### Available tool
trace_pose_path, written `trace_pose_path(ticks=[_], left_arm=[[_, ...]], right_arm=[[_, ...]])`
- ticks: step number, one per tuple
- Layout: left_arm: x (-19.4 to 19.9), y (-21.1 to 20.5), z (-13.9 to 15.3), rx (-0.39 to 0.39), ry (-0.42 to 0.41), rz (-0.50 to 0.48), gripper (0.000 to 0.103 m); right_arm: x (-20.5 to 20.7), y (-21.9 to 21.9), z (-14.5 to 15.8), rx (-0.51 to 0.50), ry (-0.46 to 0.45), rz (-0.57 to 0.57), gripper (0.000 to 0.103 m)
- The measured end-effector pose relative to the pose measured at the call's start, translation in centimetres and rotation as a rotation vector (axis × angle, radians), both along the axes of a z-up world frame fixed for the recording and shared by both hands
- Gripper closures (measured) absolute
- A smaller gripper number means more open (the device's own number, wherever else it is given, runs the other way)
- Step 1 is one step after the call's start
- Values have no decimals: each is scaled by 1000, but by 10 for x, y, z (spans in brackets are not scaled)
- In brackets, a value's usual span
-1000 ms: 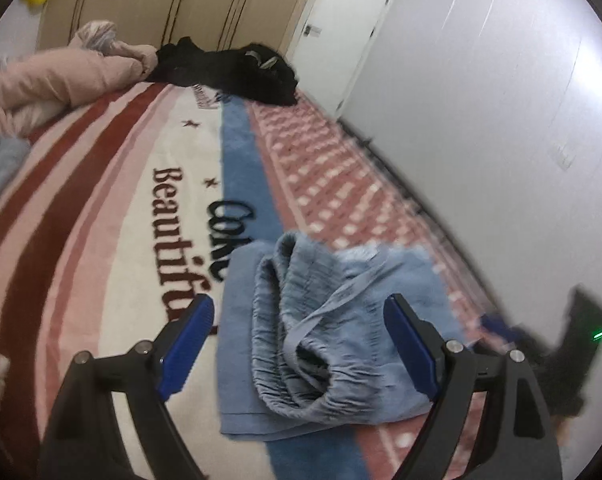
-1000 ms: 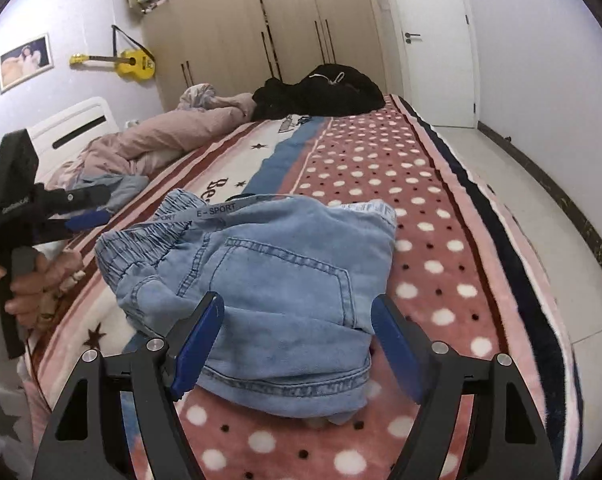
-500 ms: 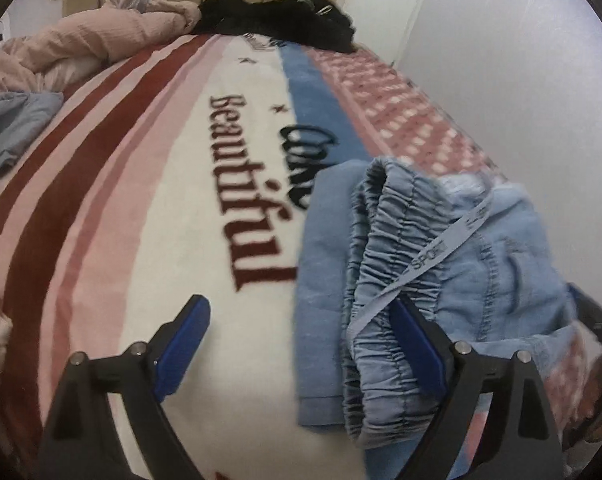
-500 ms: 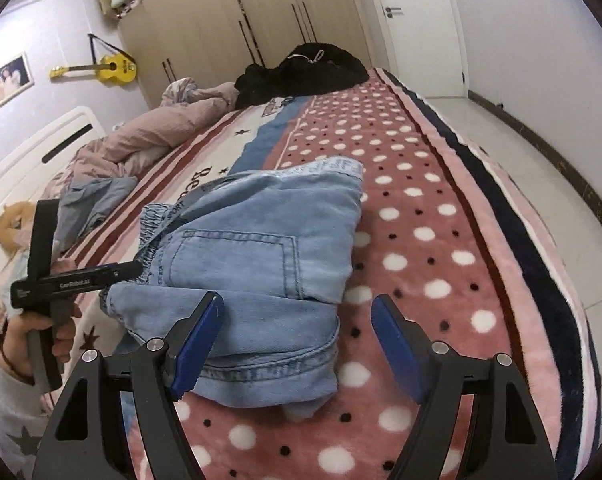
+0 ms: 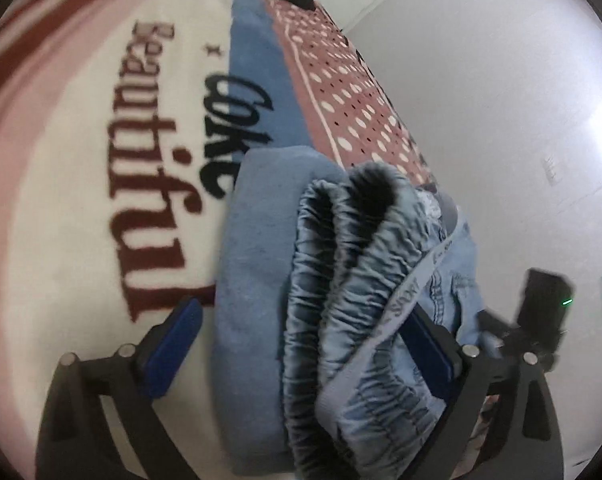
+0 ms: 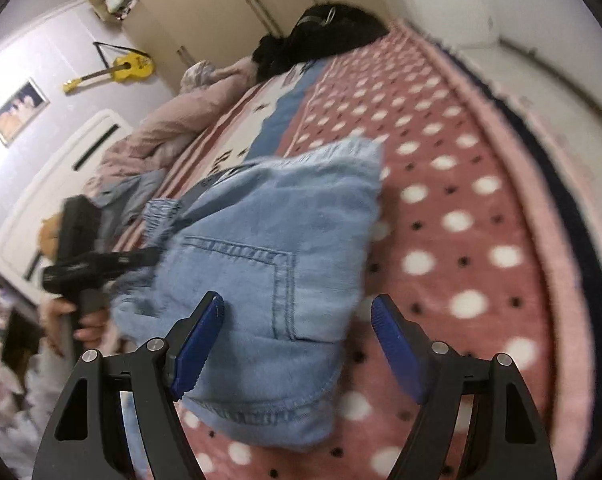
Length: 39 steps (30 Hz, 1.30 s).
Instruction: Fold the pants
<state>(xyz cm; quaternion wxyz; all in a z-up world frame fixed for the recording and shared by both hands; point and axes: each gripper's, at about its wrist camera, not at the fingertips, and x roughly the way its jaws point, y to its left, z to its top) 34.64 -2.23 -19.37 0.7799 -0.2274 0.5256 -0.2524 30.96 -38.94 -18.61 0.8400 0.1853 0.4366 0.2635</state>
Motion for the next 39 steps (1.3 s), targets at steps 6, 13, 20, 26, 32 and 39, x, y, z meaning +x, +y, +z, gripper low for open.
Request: trace_pose_path(ticks=[6,13,20,26,32,39], left_arm=[[7,-9,-2,32,8,-71,6],[-14,-39,14,133,-57,-99,32],[-40,-42,44,236,-162,-88,61],[-60,-32,65,252,-221,-73,67],[-81,-4,92,271,-285,-24,67],[-107,59,118,286,-331,65,67]], right_arm=[[12,18,-15,47,32,65,38],[7,25,-14,32,20,84,58],[-9,47,18,-80,-64,74,73],[-26,58,44,-113,-109,63,75],[-40,84,71,-114,-141,83,75],[-53,145,99,-102,-186,147,75]])
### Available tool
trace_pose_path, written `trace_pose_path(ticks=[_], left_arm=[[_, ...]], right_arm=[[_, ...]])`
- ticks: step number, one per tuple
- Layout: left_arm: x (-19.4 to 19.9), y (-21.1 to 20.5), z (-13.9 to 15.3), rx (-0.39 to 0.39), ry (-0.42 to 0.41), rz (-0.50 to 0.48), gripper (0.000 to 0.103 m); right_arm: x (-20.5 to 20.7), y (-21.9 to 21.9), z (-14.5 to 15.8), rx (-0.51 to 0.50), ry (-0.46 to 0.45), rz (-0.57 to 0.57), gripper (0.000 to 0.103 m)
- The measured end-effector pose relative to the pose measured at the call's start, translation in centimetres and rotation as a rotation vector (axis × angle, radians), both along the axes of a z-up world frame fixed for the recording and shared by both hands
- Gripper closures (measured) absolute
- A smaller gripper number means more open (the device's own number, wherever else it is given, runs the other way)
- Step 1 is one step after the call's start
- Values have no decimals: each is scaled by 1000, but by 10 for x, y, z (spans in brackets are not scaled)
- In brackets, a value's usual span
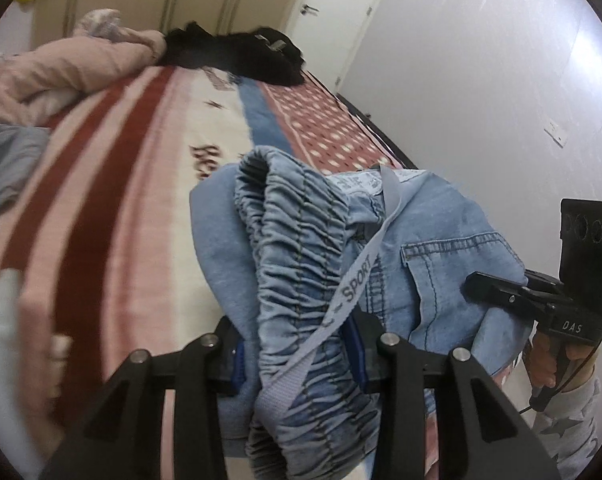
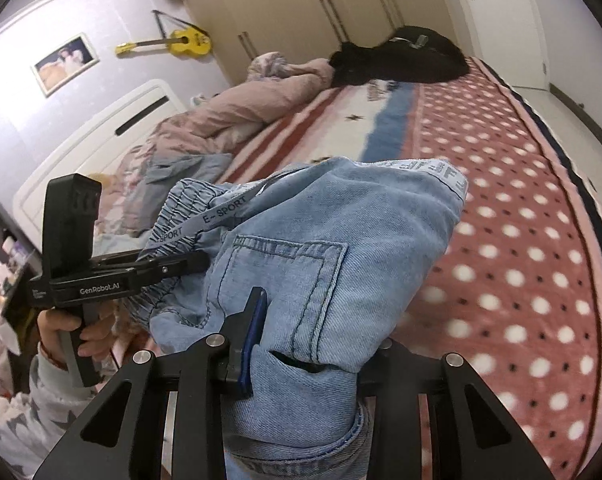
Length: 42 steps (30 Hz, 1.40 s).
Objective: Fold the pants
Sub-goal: 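Carry the folded jeans with both tools toward the clothes pile by the headboard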
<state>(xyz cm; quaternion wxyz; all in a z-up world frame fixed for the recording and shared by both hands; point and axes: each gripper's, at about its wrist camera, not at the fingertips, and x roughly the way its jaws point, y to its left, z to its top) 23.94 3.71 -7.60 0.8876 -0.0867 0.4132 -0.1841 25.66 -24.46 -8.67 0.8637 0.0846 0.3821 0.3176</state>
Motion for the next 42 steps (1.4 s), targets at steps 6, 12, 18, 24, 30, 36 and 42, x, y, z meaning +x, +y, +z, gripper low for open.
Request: trace_pose_path(ticks=[6,12,18,24,30,36,42], left_arm=[[-28,72,23,-10,-37,85,68],[-51,147,50,0,-54,175,69],[-63,216,68,13,-37,254,69],[-77,279,74,4,3,313,69],[-90,331,69,18,39,360,69],[-96,358,38,44,91,376,69],[-90,367,10,18,110,372,69]], right_arm=[[-12,71,23,14,-33,80,75],[-21,142,41,50,-49,155,75],[-23,220,54,85,-46,229,75],[-24,290,57,118,-15,298,75],[-37,351,47,117,21,358,75],[-42,391,22,97,71,374,75],[-43,409,-5,36,85,369,75]])
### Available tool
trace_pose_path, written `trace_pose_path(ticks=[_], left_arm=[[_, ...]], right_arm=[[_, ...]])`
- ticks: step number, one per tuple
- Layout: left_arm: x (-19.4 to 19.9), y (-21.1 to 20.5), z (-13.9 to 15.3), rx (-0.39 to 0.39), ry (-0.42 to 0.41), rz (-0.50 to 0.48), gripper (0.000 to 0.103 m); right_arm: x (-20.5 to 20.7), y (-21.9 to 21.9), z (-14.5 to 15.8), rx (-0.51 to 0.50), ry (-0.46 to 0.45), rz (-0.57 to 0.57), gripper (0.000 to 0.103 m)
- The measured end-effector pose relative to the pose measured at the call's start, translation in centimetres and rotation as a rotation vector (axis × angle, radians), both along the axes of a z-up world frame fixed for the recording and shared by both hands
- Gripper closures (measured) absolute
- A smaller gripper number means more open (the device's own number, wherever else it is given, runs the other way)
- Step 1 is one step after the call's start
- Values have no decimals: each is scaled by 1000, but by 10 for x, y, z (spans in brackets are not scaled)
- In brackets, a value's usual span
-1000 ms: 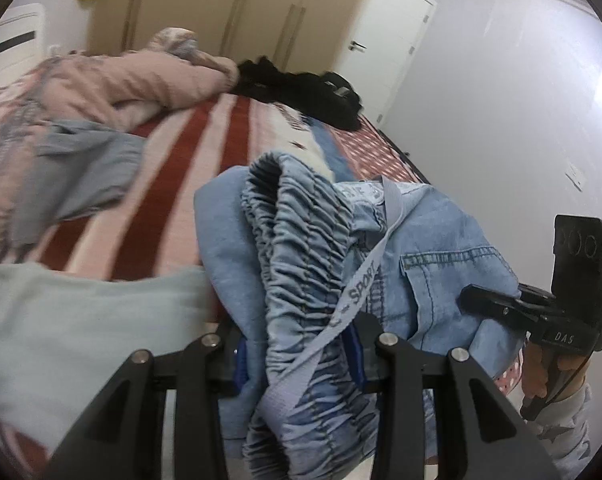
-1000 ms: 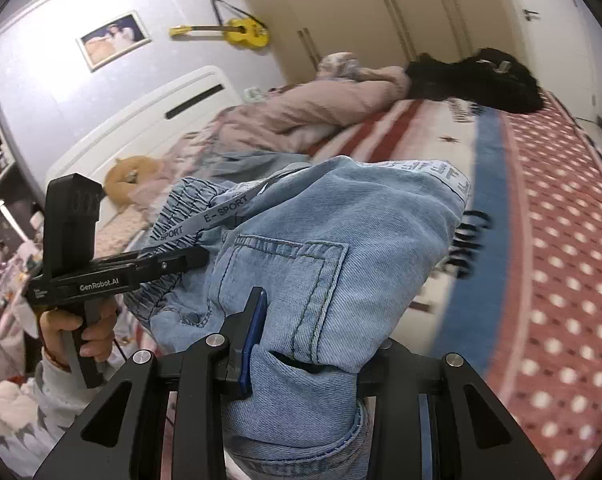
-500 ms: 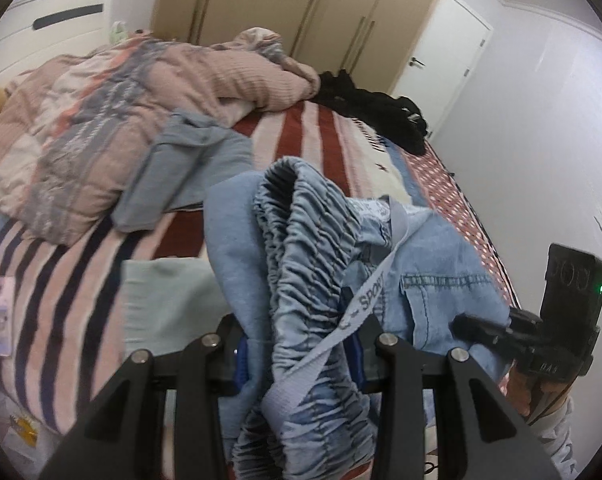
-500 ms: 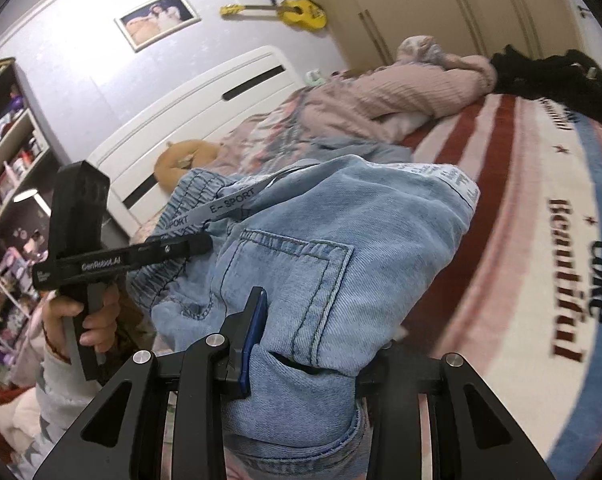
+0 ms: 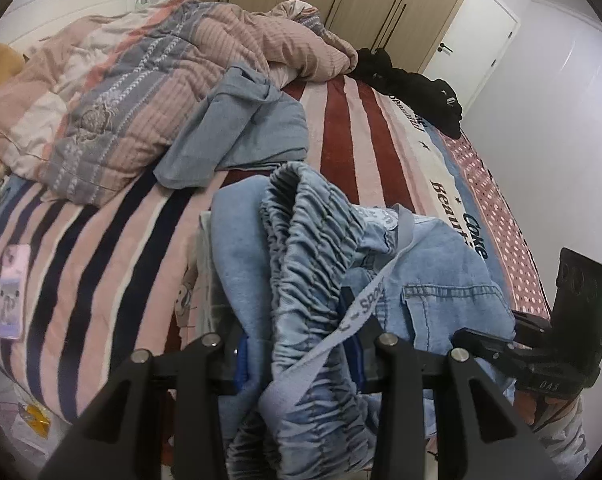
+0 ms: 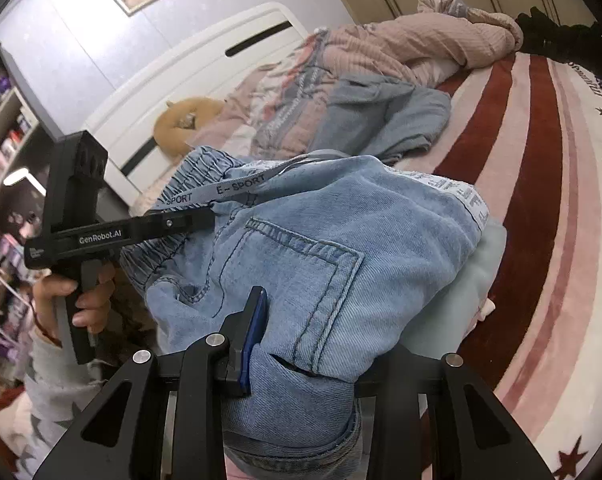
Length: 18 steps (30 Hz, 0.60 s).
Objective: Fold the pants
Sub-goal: 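Carry the folded jeans with both tools toward the clothes pile by the headboard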
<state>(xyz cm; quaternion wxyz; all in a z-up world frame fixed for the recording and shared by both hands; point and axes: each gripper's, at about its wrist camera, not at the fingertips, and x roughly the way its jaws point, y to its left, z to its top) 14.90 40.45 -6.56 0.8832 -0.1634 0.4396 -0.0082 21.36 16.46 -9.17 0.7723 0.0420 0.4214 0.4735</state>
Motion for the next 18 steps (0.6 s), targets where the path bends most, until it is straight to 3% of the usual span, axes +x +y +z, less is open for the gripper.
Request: trace_pose_path(ticks=[7,10,15,18], left_arm=[[10,-7,12,-25,-27,-48,69],[17,-7,2,-31,9,-52,69],[13,2,-6,-61,11,-44,69],[13,7,-5,-62,13,-26,69]], right_arm=[[-3,-10,8,18,-20,-38,75],[-4,-13,9,-9,-44,-48,75],[5,-8,-9,-23,25,-38,75],[-1,-4,-1,-19,-16,-29,75]])
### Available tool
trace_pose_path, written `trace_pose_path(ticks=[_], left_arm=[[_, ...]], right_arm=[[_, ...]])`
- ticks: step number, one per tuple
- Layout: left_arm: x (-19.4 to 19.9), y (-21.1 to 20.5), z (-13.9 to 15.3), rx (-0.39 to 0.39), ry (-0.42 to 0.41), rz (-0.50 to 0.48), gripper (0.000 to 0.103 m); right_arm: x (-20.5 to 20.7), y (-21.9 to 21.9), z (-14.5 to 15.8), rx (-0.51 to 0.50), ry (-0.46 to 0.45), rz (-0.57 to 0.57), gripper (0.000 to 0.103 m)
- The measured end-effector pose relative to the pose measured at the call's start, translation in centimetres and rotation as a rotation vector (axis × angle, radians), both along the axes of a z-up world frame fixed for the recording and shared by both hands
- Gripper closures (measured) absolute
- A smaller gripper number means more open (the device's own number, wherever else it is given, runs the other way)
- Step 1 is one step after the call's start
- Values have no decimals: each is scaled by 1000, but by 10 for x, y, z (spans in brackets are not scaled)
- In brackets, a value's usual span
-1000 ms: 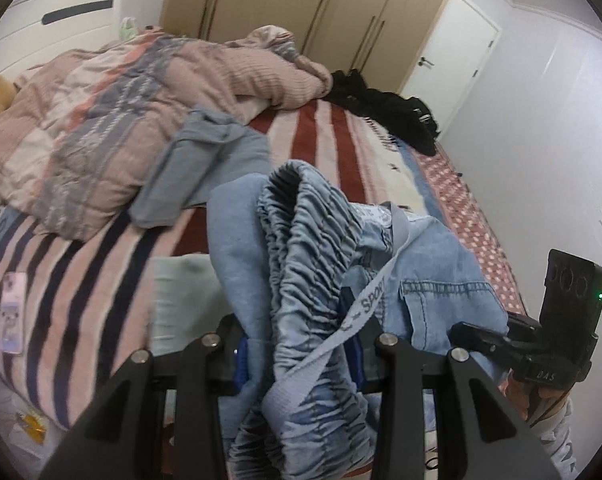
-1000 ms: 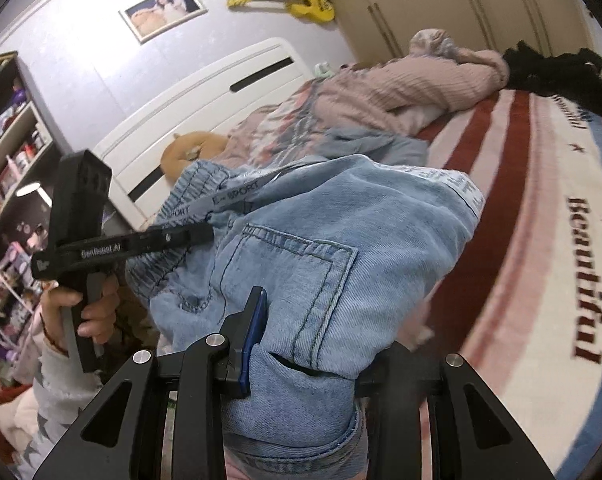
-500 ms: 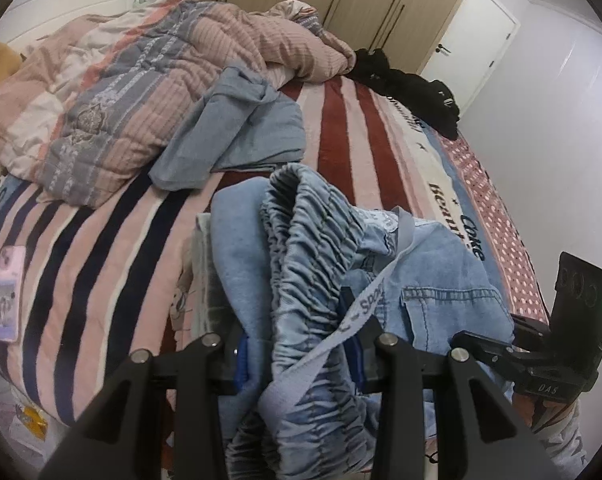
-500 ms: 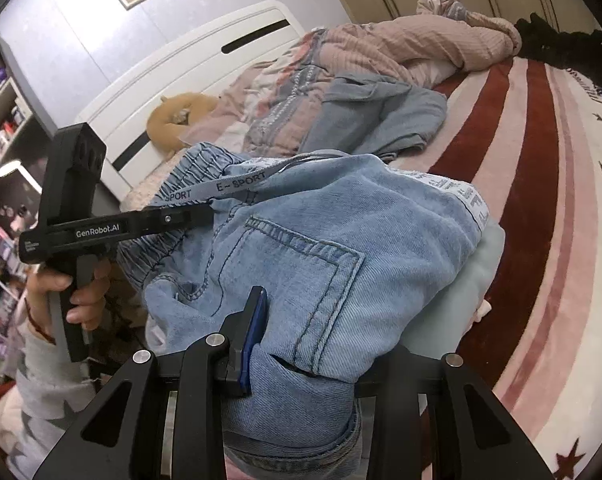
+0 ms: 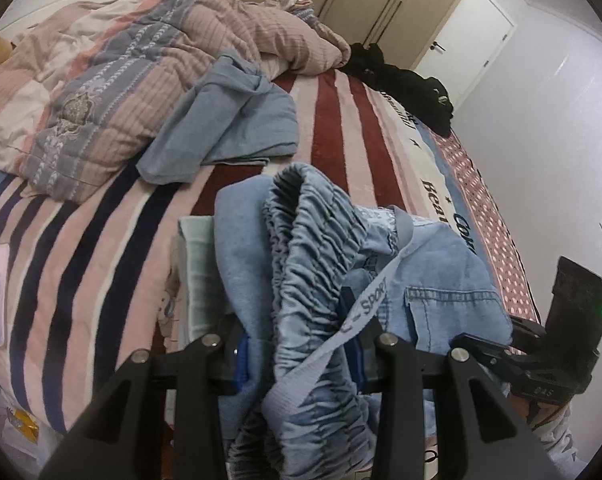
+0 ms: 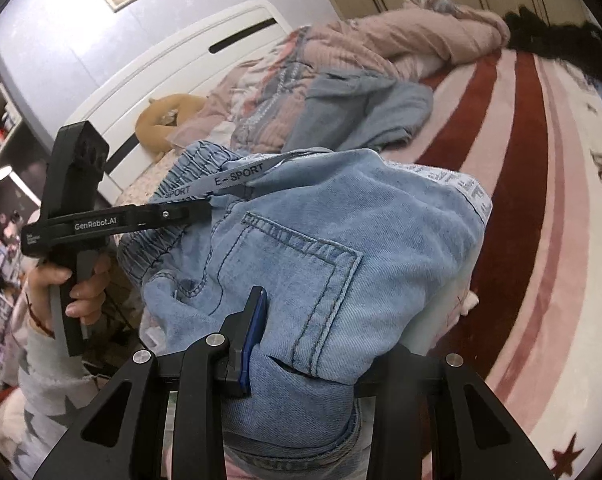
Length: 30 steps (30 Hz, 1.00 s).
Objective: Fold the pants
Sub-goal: 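Carry the folded jeans with both tools toward the clothes pile by the headboard, then lower the folded jeans onto the clothes pile and open both tools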
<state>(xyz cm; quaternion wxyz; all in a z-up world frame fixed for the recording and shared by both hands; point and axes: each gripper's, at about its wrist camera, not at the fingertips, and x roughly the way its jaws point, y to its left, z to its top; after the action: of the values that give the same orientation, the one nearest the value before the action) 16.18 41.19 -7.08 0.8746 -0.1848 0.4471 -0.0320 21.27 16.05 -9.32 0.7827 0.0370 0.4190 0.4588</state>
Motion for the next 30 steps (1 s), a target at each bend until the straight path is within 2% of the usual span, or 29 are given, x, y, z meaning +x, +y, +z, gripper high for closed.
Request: trace_pose_path(ticks=[4,8,12,14,18,22,25,27,30], left_arm=[[4,3,-12,-5,17,7,68],[5,5,-22,-31,31,16,58],[2,-2,-15,4,33,15,53],[-2,-4,-7,41,29,16,50],[-15,2,22,83,-28,41,50],[-22,-9,50,40,-126,-1,50],[-16,-30,51,61,-147,-53,50],[-9,-37,44,63,-131,-81,50],[3,-28,24,76,-69,-35,52]], right_arm=[[3,6,-4,-14,16,-6,75],[5,4,-19,-22,40,0,74],[6,-3,-25,-16,34,-22,58],[4,-9,-24,-9,33,-13,57],[-8,-32,-9,-24,-59,10,52],[-18,-50,12,-44,-164,-5,52],[-20,-50,30,-44,-253,-33,52],[-18,-47,34,-16,-240,-22,52],[-15,-35,27,-18,-225,13,52]])
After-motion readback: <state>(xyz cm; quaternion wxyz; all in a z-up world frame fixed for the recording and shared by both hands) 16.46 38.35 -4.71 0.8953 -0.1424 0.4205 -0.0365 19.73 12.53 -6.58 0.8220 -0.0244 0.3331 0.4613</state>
